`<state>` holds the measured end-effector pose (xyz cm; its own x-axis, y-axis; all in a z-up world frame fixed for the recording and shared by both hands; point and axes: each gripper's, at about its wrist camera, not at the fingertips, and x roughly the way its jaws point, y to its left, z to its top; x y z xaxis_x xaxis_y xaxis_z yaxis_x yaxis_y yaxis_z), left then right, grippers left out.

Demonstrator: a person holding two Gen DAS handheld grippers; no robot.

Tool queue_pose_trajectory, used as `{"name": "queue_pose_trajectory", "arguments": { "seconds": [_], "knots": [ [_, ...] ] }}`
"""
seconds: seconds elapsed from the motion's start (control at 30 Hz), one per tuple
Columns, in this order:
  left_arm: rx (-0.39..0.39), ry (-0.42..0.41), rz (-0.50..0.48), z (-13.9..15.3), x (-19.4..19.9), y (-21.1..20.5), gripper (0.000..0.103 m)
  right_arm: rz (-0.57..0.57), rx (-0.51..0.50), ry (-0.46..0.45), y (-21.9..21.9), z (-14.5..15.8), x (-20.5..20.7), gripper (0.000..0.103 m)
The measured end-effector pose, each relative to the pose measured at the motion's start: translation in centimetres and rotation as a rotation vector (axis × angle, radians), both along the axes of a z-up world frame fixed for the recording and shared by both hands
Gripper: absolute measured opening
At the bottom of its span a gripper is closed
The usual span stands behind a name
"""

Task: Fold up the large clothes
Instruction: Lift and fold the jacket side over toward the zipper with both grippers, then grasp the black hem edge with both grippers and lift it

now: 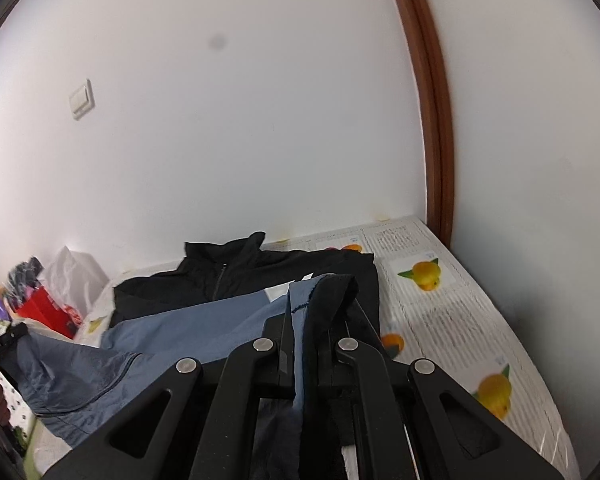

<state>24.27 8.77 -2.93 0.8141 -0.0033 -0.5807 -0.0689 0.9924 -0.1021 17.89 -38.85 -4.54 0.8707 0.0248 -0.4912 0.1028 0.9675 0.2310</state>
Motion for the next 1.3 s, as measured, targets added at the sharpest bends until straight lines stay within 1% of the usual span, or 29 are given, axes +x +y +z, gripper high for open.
{"name": "queue_pose_trajectory", "arguments": {
  "seconds": [0.13,0.4,0.53,0.67,0.73,0.8,0.83,0.87,0.93,0.97,1.03,1.1,1.17,1.2,1.27,1.3],
  "knots": [
    [0.004,0.041,-0.007,-1.7,2.8,0.2,0.01,-0.006,-0.02,0.028,-0.2,-1.7,3.0,0.004],
    [-0.01,0.152,0.005,-6.3,6.8,0.7,0.011,-0.029,-0.047,0.13,-0.9,-7.0,7.9,0.004],
    [0.008,0.208,-0.002,-8.3,7.8,0.3,0.013,-0.039,-0.083,0.178,-0.8,-9.5,9.4,0.005],
    [0.017,0.248,-0.014,-9.2,8.2,-0.1,0.015,-0.058,-0.101,0.263,-1.1,-12.0,10.7,0.006],
    [0.028,0.258,-0.017,-9.4,8.3,-0.2,0.016,-0.061,-0.094,0.282,-1.3,-12.7,10.9,0.01],
    [0.022,0.266,-0.017,-9.4,8.2,-0.2,0.016,-0.068,-0.111,0.3,-1.3,-13.0,11.0,0.014],
    [0.017,0.271,-0.019,-9.3,8.2,-0.1,0.016,-0.068,-0.113,0.307,-1.2,-13.0,11.0,0.019],
    [0.01,0.283,-0.024,-9.3,8.2,-0.1,0.018,-0.067,-0.113,0.316,-1.3,-12.9,10.7,0.02],
    [-0.001,0.314,-0.042,-9.1,8.0,-0.1,0.02,-0.05,-0.104,0.315,-1.3,-12.3,9.9,0.027],
    [-0.004,0.327,-0.053,-9.0,7.7,-0.1,0.02,-0.032,-0.102,0.3,-1.5,-11.8,9.1,0.028],
    [-0.014,0.331,-0.073,-8.5,6.8,0.2,0.021,-0.03,-0.133,0.272,-1.5,-10.8,7.6,0.028],
    [-0.019,0.321,-0.084,-7.9,5.8,0.6,0.025,-0.032,-0.167,0.261,-1.7,-10.0,6.0,0.029],
    [-0.021,0.301,-0.081,-7.2,4.8,1.1,0.034,-0.033,-0.18,0.27,-2.0,-9.7,4.7,0.029],
    [-0.022,0.291,-0.077,-6.9,4.3,1.5,0.036,-0.05,-0.19,0.277,-2.3,-9.7,4.1,0.029],
    [-0.019,0.277,-0.068,-6.6,3.2,2.1,0.045,-0.067,-0.192,0.286,-2.8,-9.8,3.1,0.029],
    [-0.017,0.273,-0.064,-6.6,2.7,2.5,0.046,-0.065,-0.178,0.292,-3.1,-10.1,2.6,0.029]
  ]
}}
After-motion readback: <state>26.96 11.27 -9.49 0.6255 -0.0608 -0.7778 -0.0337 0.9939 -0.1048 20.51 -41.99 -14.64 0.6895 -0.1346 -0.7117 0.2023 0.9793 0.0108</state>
